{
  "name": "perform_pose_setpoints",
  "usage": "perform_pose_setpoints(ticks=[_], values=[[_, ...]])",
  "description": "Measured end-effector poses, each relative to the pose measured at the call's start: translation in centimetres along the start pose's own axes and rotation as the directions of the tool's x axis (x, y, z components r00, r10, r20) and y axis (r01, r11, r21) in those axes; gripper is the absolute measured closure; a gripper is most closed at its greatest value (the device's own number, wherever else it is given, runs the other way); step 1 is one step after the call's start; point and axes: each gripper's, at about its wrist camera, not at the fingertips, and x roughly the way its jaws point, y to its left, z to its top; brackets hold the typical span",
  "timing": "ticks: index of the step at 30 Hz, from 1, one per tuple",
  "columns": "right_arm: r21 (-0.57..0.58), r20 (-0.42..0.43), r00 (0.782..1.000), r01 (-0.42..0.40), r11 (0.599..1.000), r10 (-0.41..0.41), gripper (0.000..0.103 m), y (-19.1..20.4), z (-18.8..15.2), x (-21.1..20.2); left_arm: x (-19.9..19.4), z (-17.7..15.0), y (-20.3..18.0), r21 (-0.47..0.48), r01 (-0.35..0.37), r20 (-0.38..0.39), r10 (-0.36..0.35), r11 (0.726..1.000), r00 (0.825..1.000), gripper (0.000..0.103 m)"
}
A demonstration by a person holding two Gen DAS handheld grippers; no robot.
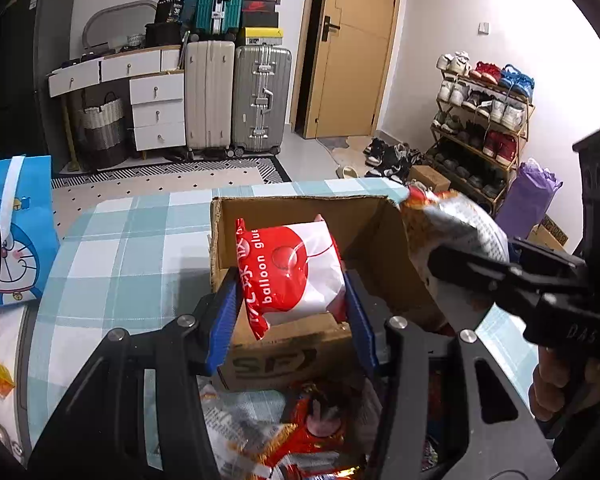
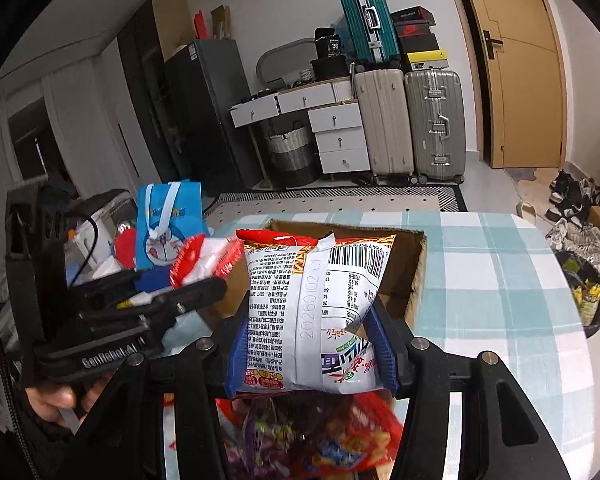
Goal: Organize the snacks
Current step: 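Carry the red bag into the box with the left gripper while the right carries the white bag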
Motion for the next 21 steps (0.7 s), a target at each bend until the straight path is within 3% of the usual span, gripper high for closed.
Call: perform_pose_setpoints(ticks=[10, 21], values=[[-0.001, -0.028, 0.999, 0.032, 0.999, -0.032, 0.051, -1.4, 1.3, 4.2, 5.6, -0.5, 0.1, 0.048, -0.009, -0.100, 0.014, 0.999, 0.995, 0.056], [-0.044, -0.101, 0.995, -0.001, 0.999, -0.003, 0.051, -3.4, 0.8, 7.2, 7.1, -0.7, -1.0, 0.044, -0.001, -0.150, 0.007, 0.999, 0.989, 0.056]])
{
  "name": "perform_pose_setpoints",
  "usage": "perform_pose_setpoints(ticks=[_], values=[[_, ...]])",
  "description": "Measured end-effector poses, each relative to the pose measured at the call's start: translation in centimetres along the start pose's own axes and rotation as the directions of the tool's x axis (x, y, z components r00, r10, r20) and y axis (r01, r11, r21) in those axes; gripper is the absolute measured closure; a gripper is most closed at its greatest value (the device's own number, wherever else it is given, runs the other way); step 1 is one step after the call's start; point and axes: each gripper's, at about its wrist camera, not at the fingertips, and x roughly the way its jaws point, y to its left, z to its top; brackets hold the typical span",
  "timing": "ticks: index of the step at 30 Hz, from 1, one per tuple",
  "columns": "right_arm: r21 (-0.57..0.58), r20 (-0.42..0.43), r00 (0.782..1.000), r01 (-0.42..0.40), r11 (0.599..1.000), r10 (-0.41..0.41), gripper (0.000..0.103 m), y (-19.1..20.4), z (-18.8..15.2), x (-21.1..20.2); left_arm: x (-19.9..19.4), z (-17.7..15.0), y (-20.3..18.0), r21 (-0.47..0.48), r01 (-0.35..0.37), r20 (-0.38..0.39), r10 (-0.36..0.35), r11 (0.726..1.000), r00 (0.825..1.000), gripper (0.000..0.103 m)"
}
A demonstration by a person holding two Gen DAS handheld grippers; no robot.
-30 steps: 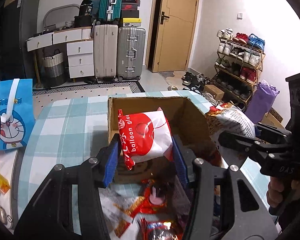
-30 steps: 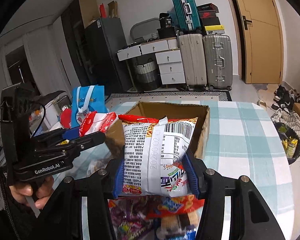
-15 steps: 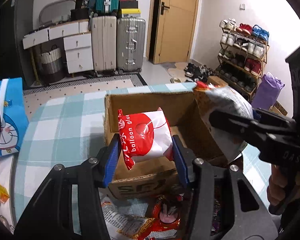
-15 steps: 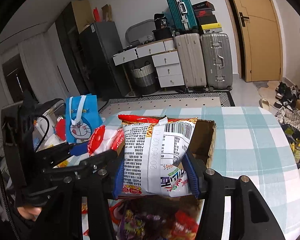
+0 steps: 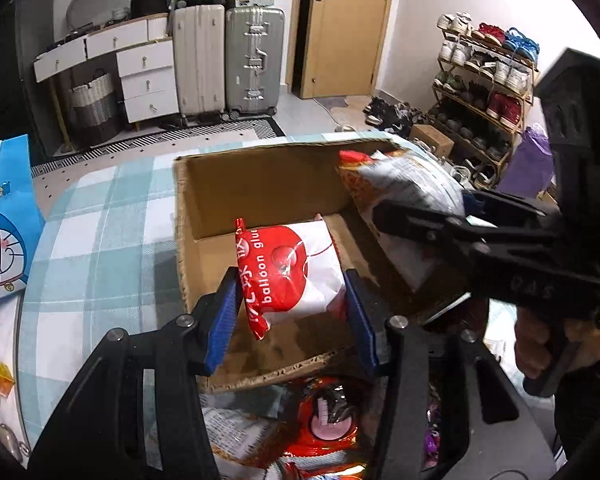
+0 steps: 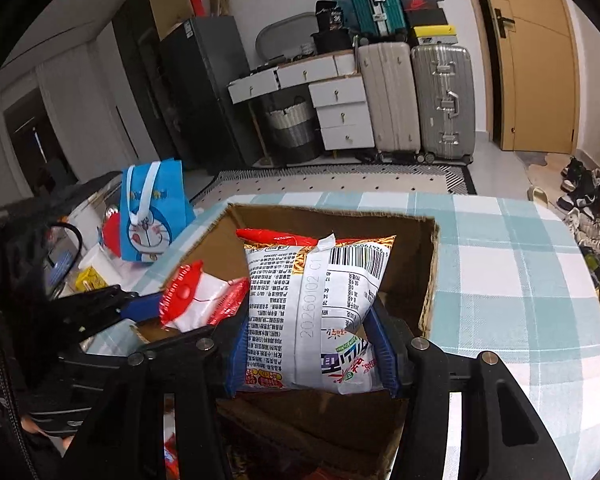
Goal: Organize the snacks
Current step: 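Carry the red bag into the box with the left gripper while the right carries the white bag, then open both grippers to drop the bags into the box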
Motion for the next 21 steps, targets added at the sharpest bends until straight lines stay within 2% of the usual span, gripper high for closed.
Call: perform_pose_setpoints(ticks=[6, 10, 14, 16, 18, 21], values=[[0.014, -0.014, 0.999, -0.035, 0.999, 0.035, 0.051, -1.1, 0.5, 0.3, 0.2, -0.3, -0.4, 0.007, 0.003, 0.005, -0.003, 1.000, 1.000, 0.056], [-0.013, -0.020, 1.000, -0.012, 1.000, 0.012, 0.051, -0.5, 0.2, 0.2, 0.1, -0.7, -0.3, -0.004, 0.010, 0.018, -0.010, 1.000, 1.000, 0.054], [-0.017, -0.014, 1.000, -0.029, 0.999, 0.029, 0.049, 0.1, 0.1, -0.7, -0.5, -1.0, 0.0, -0.004, -0.011, 0.039, 0.011, 1.000, 0.999, 0.043], [-0.035, 0.010, 1.000, -0.029, 0.999, 0.029, 0.042, 0.6, 0.0, -1.6, -1.4, -1.3, 0.1, -0.016, -0.011, 0.063, 0.012, 1.000, 0.998, 0.037], [-0.049, 0.054, 0.998, -0.006, 0.999, 0.008, 0.032, 1.1, -0.1, -3.0, -2.3, -1.5, 0.3, -0.027, -0.017, 0.085, 0.019, 0.999, 0.996, 0.022], [-0.052, 0.079, 0.997, 0.009, 0.999, -0.004, 0.015, 1.6, -0.3, -4.7, -4.1, -1.9, 0.8, -0.046, -0.016, 0.122, 0.022, 0.999, 0.992, 0.018]])
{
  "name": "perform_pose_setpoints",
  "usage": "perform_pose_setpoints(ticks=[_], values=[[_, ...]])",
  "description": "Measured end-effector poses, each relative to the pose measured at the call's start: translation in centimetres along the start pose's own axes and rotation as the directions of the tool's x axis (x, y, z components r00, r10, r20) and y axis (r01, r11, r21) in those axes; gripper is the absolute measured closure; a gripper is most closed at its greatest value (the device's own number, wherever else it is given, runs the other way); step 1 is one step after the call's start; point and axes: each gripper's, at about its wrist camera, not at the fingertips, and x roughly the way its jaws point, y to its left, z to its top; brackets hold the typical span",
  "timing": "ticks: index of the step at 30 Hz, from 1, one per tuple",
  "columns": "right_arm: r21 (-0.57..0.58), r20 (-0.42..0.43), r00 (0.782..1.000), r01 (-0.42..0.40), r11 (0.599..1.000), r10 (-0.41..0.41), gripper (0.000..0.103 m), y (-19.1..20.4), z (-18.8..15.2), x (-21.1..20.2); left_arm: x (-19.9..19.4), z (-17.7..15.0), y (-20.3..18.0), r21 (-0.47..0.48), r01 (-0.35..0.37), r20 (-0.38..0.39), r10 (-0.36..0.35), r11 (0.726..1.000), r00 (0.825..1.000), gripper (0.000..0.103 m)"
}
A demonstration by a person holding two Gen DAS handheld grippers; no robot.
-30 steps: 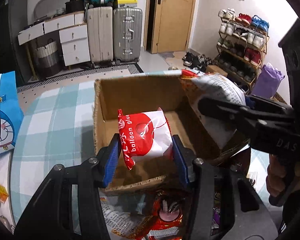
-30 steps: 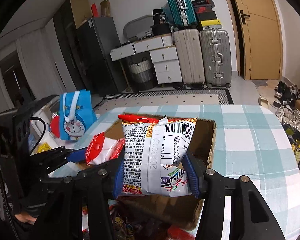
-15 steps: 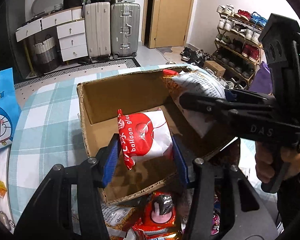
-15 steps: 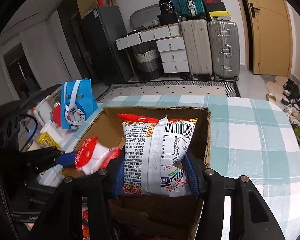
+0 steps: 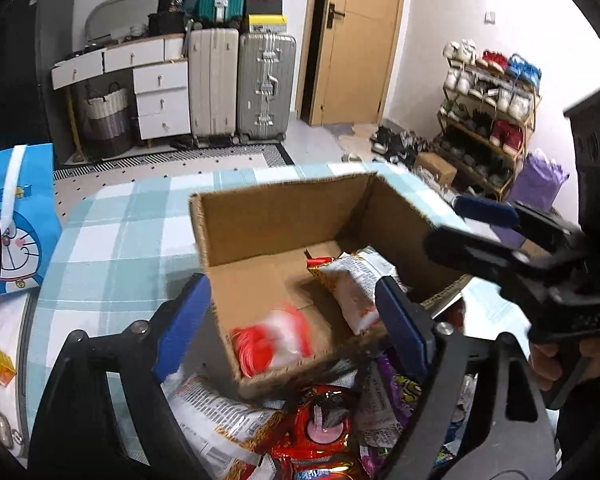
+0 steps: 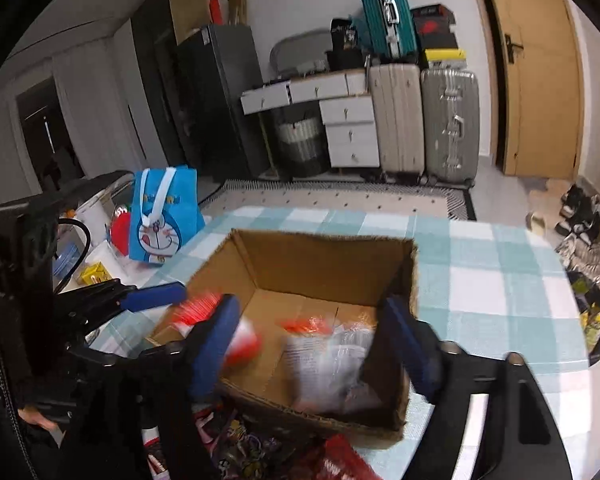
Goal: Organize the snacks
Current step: 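Open both grippers to drop the bags into the box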
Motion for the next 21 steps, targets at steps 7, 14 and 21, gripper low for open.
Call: perform_pose_setpoints(ticks=[7, 14, 21], values=[[0.013, -0.003, 1.000, 0.023, 1.000, -0.023, 0.001, 0.1, -2.1, -3.7, -4.2, -2.1, 1.7, -0.045, -0.054, 0.054, 0.056, 0.998, 0.997, 0.001], [0.016, -0.012, 0.998, 0.056, 0.998, -0.055, 0.000, 0.0, -5.5, -6.0, -6.9, -5.5, 2.6, -0.056, -0.094, 0.052, 0.097, 0.994, 0.994, 0.001], [0.029, -0.040, 0.996, 0.079, 0.996, -0.078, 0.000, -0.4, -8.6, -6.8, -7.2, -8.5, 3.3, -0.064, -0.119, 0.026, 0.120, 0.991, 0.992, 0.001]])
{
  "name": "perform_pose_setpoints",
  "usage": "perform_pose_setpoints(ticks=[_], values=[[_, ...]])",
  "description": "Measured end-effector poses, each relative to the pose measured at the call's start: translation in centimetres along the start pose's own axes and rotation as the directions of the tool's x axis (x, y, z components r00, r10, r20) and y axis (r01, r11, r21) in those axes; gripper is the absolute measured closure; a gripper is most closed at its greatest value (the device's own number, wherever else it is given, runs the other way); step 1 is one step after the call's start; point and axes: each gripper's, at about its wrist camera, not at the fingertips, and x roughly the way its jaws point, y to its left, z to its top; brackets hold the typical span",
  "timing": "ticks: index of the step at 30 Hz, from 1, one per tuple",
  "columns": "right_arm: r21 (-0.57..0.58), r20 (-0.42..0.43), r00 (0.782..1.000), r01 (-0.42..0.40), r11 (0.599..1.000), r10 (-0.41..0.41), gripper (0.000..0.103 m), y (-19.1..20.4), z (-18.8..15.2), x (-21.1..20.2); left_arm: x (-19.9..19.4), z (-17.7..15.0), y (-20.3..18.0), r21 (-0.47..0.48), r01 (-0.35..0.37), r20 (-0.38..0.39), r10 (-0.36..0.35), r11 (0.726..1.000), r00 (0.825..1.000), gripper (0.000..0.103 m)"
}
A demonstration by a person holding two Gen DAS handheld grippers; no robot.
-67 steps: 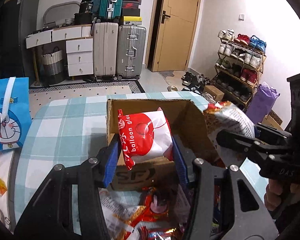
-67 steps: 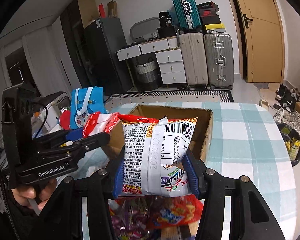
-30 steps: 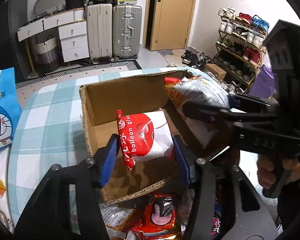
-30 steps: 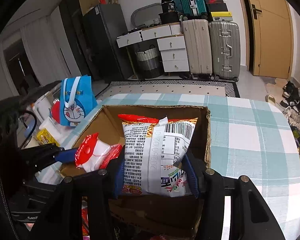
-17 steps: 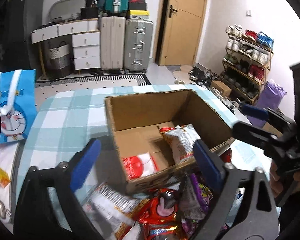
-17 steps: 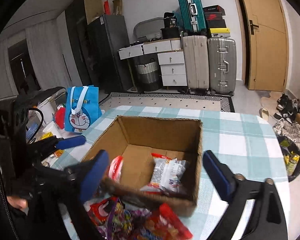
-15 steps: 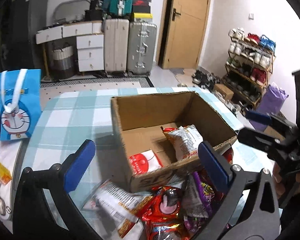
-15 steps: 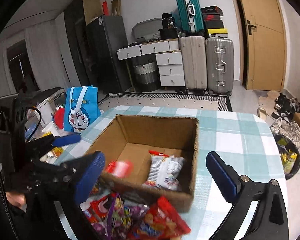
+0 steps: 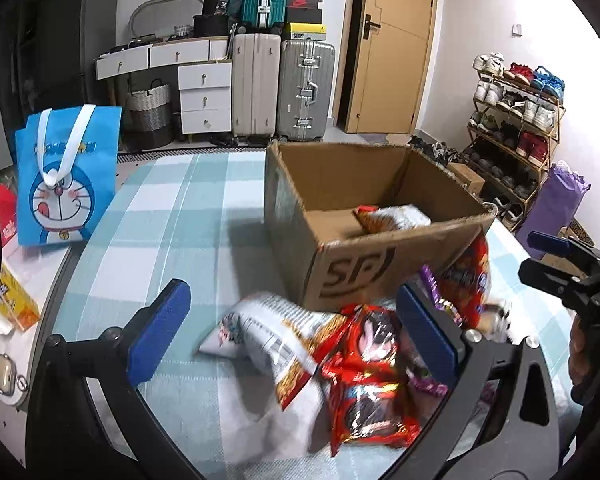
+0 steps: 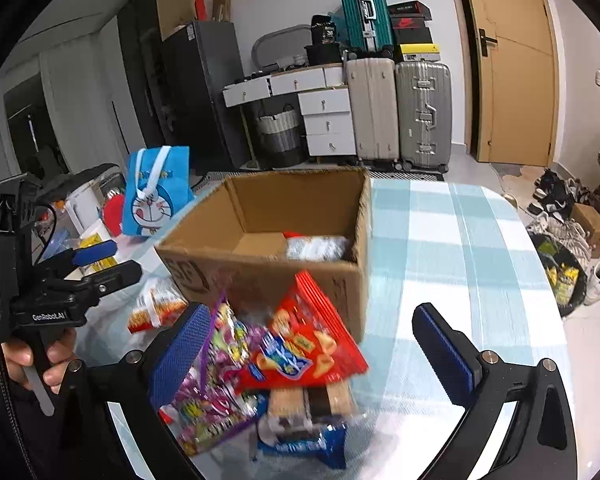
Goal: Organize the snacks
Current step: 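Grasp the white chip bag with the left gripper while the right grasps the red crisp bag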
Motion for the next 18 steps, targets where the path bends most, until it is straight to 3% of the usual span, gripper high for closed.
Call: perform_pose_setpoints(ticks=[18], values=[[0.009, -0.063, 0.998, 0.007, 1.000, -0.006, 0.000, 0.4, -2.5, 1.8, 3.7, -1.6, 1.0, -0.031, 0.015, -0.097, -0.018, 0.999, 0.995, 0.001]])
